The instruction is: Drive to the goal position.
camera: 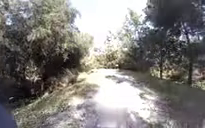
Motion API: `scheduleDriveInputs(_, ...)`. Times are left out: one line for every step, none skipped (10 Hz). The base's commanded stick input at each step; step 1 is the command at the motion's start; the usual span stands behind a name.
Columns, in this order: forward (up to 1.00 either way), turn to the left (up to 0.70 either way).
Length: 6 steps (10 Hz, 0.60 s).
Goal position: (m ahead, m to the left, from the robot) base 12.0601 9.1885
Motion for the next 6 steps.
scheduleDriveInputs(0.00,0.45)
scheduleDriveInputs(0.00,0.45)
scheduleDriveInputs(0.00,0.45)
scheduleDriveInputs(0.00,0.12)
scheduleDriveInputs(0.48,0.00)
scheduleDriveInputs(0.70,0.00)
